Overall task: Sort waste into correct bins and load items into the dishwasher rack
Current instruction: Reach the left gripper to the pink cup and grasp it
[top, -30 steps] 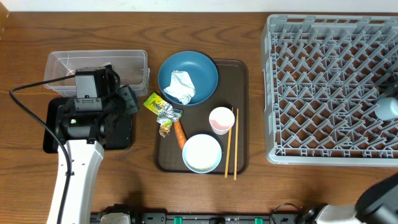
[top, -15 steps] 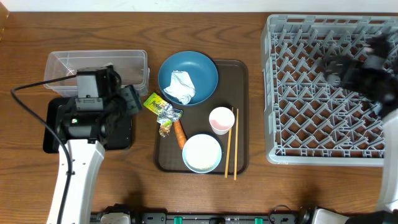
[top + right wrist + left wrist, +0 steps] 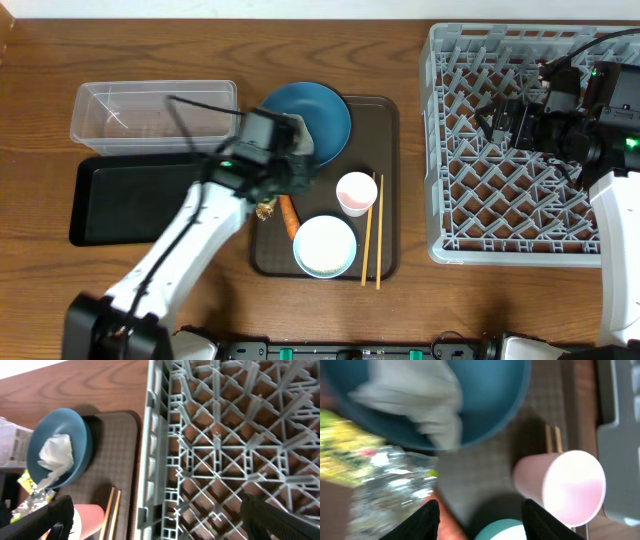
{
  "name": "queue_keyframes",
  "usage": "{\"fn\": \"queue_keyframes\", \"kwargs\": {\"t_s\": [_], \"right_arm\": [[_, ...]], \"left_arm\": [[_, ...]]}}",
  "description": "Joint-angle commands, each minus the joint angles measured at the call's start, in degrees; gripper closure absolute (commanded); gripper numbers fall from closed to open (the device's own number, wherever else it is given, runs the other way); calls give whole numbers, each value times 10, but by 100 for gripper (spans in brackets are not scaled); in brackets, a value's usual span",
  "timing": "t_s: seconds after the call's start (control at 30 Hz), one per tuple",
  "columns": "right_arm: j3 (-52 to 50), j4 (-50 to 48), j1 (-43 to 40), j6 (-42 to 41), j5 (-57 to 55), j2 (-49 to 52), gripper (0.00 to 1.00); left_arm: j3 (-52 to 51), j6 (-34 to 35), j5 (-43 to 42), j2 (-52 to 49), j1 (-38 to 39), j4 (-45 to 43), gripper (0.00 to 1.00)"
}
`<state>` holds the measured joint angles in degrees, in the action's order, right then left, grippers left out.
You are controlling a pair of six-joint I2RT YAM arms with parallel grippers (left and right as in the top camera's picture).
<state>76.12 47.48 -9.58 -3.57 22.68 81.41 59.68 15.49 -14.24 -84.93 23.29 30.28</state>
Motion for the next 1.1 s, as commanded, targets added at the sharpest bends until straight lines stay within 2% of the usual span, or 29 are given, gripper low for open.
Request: {"fn": "queue_keyframes", "kwargs": {"t_s": [0.0, 0.43, 0.57, 0.77, 0.8, 0.93, 1.07], "right_arm": [[5, 5, 6, 9, -23, 3, 1], [5, 8, 5, 9, -24, 3, 1], [5, 9, 5, 9, -24, 3, 1], [5, 12, 5, 9, -24, 3, 1], [5, 12, 5, 9, -24, 3, 1], [5, 12, 5, 9, -24, 3, 1], [5, 13, 5, 9, -24, 3, 1]], "left_arm": [[6, 18, -3, -21, 32, -14, 46], [5, 54, -3, -97, 77, -60, 48], [5, 54, -3, -106, 78, -68, 58], [6, 59, -3, -106, 78, -75, 81], [6, 59, -3, -106, 78, -74, 81], [5, 59, -3, -106, 78, -70, 93], [5, 58, -3, -106, 78, -59, 94]]}}
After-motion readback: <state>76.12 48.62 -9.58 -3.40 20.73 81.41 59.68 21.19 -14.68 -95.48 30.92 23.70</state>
